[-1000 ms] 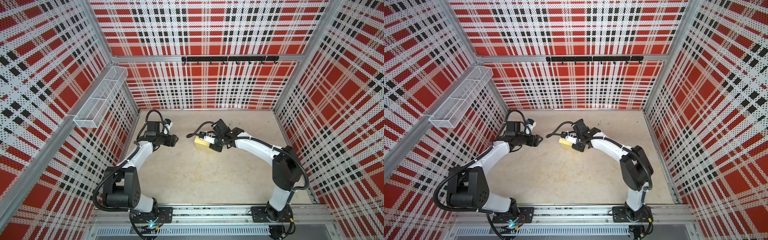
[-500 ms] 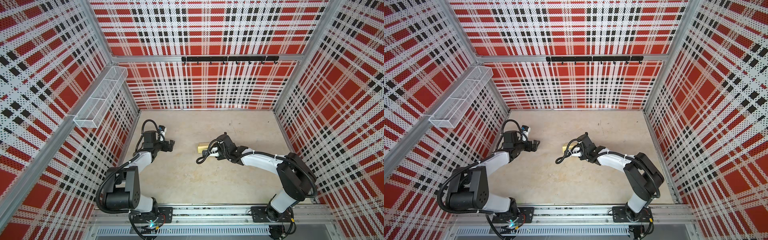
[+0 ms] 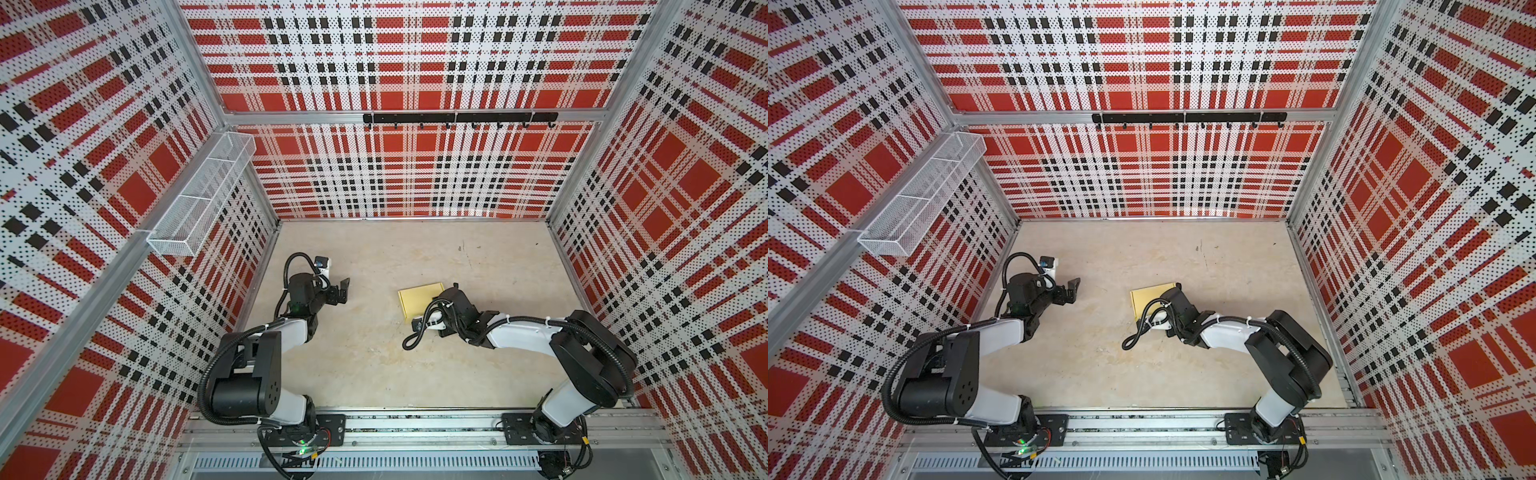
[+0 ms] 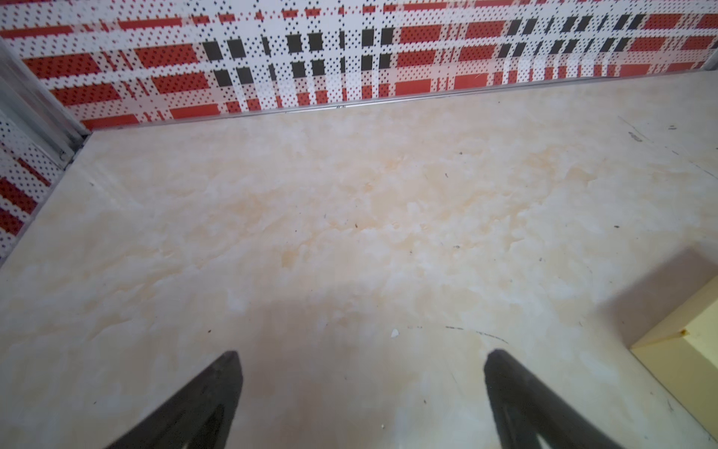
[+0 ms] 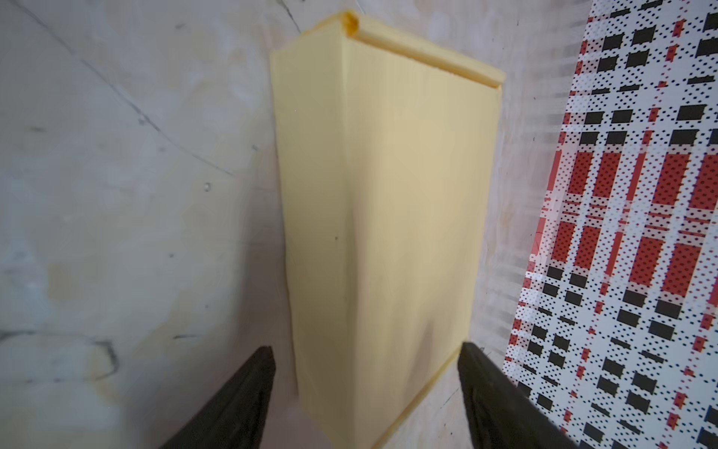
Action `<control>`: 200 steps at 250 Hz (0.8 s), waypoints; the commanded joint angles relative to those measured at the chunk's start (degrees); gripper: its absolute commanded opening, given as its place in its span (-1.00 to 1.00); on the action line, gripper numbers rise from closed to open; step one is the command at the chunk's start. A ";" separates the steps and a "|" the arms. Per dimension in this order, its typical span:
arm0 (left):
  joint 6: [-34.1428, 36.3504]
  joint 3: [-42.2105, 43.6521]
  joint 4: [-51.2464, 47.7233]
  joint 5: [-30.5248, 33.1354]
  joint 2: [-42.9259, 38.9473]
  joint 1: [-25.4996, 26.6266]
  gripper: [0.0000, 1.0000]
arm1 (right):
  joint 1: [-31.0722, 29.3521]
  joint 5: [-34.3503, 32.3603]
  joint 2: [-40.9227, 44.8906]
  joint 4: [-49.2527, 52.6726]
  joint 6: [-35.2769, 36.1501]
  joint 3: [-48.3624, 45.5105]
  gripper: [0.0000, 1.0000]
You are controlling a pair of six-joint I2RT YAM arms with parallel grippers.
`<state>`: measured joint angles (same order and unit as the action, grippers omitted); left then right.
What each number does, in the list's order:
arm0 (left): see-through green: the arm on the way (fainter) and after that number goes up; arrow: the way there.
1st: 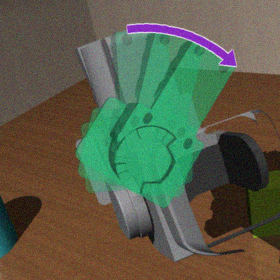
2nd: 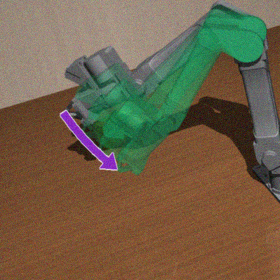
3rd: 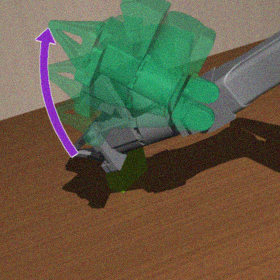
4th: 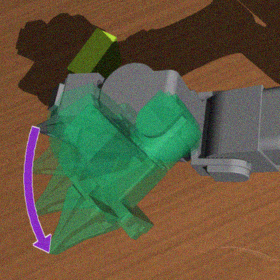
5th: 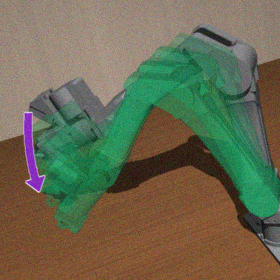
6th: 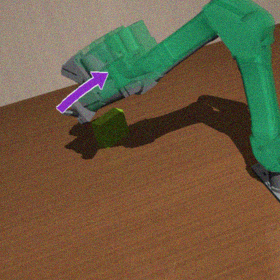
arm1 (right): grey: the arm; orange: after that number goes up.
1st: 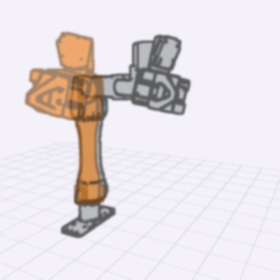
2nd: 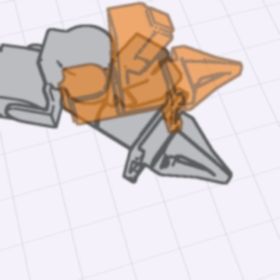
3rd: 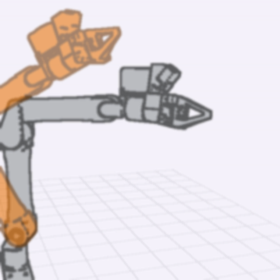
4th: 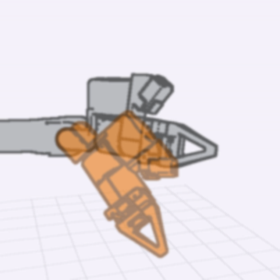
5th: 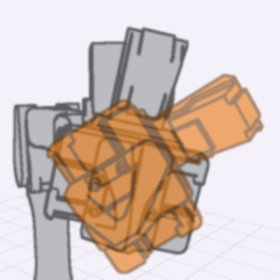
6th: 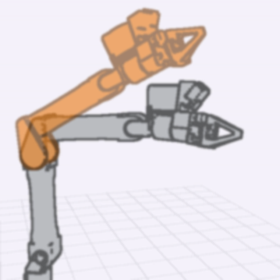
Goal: Fold the paper box
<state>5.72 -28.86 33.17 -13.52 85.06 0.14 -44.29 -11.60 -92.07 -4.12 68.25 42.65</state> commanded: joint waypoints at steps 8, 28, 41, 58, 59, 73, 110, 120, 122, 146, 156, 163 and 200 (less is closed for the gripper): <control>0.76 1.49 8.38 3.35 0.93 2.21 0.99 | -1.83 0.78 3.81 0.51 -4.52 -0.64 0.61; 0.54 3.51 12.51 4.87 1.36 2.38 0.99 | -1.85 2.36 6.49 0.30 -8.58 -1.34 0.62; -0.08 4.65 15.30 6.38 1.88 2.34 0.99 | -1.28 2.30 7.74 -0.62 -11.68 -1.84 0.63; -0.18 5.26 16.88 8.01 2.71 2.70 0.99 | -0.20 1.37 8.81 -1.92 -16.26 -2.37 1.00; -0.13 5.28 16.90 8.09 2.82 2.73 0.99 | -0.15 1.34 8.87 -2.11 -16.55 -2.47 1.00; -0.19 6.02 18.93 8.87 3.59 2.91 0.99 | 0.88 -0.40 9.81 -4.47 -19.83 -3.43 1.00; -1.23 8.29 24.11 11.98 4.69 2.89 0.99 | 4.11 -1.81 12.65 -12.34 -26.85 -7.80 1.00; -1.68 8.16 24.37 12.82 4.89 2.95 0.99 | 5.37 -2.34 13.62 -12.51 -29.15 -8.11 1.00; -1.76 8.09 24.35 12.93 4.97 2.96 0.99 | 5.71 -2.37 13.88 -12.54 -29.67 -8.18 1.00; -2.71 7.42 23.12 15.86 5.05 3.04 0.99 | 10.05 -2.09 16.72 -13.75 -35.00 -9.87 1.00; -3.31 6.96 22.49 17.49 5.12 3.01 0.99 | 12.50 -1.41 18.05 -14.98 -37.53 -11.19 1.00; -3.68 6.36 21.37 18.42 5.19 2.92 0.99 | 14.24 -1.04 18.81 -16.19 -39.38 -12.18 1.00; -4.02 6.00 20.58 17.81 5.03 2.59 0.99 | 23.85 3.22 21.23 -21.12 -48.83 -16.78 1.00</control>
<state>3.62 -21.85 52.88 2.33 89.65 2.79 -26.13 -12.21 -72.62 -17.43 30.30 29.23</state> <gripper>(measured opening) 0.994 0.993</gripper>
